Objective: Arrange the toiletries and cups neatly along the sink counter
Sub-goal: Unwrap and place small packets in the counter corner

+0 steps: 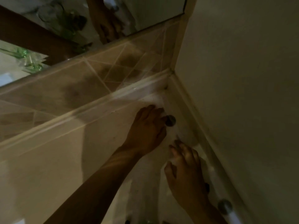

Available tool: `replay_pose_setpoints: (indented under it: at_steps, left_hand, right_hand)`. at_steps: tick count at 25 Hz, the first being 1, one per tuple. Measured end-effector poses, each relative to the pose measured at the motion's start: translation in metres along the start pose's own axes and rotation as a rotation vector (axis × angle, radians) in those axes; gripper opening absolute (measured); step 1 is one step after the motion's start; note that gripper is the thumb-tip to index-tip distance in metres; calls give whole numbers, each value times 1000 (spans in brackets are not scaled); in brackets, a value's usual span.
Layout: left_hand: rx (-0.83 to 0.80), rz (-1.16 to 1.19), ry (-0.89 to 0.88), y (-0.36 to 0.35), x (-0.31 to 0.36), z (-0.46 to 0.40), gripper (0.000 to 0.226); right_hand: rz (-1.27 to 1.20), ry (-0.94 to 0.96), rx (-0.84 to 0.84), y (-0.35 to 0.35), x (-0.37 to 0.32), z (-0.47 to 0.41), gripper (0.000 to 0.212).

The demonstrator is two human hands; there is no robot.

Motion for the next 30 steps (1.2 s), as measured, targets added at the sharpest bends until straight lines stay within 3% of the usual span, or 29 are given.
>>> replay_pose_setpoints:
  at_steps: [3,15,20,22,25,30]
  left_hand:
    - [-18,7,-9,1,-2,-5,45]
    - [-32,50,45,-6,6,-17,51]
    - [-3,165,115,3,13,-8,52]
    - [16,190,161,10,23,3,47]
    - [13,182,94,21,50,23,28]
    - [-237,571,297,35,97,55,29]
  right_hand:
    - [0,-37,-28,-6,-2,-5,56]
    - [-49,-69,67,-4,6,-17,56]
    - [-221,-49,106,-1,13,-4,53]
    - [-279,-23,105,7,23,9,47]
    - [-331,6,100,22,48,39,32]
    - [-293,-96,100,34,105,108,24]
Point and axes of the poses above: each hand's wrist, its own z-axis away from the middle knuckle, its own y-axis out of the back of the hand, x = y × z, the point moved 4 cm from there along -z, towards the middle knuckle, and after that the axes turned 9 degrees about -y, right-handed, at the moved point
